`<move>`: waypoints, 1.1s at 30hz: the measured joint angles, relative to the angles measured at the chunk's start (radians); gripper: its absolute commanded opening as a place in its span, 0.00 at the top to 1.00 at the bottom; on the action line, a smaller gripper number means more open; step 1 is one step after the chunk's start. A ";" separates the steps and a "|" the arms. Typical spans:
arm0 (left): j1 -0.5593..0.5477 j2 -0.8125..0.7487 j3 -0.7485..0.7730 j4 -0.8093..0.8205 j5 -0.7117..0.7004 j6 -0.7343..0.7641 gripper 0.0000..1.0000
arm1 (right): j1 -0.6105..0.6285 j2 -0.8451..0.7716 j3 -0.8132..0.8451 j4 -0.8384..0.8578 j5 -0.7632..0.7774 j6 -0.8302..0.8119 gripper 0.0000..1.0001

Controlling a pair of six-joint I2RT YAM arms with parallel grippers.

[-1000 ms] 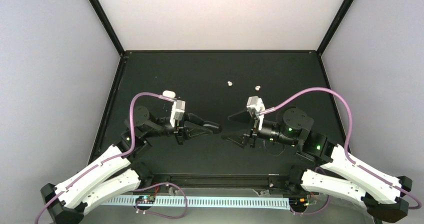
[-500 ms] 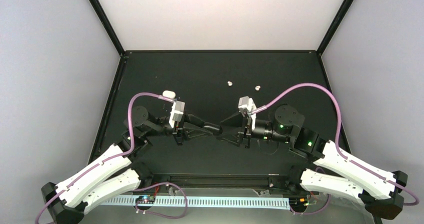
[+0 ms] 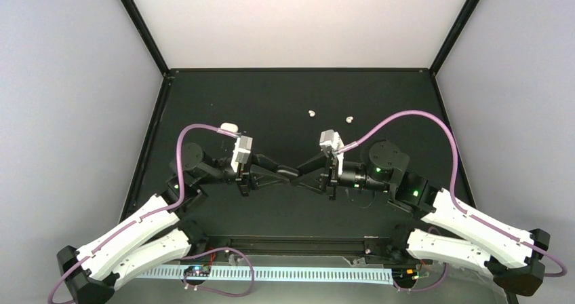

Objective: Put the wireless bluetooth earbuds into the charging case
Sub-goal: Pick up the charging case at the center of the board.

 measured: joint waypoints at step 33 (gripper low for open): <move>0.000 0.000 -0.011 0.063 -0.030 -0.066 0.77 | 0.000 -0.007 -0.006 0.055 -0.003 0.002 0.82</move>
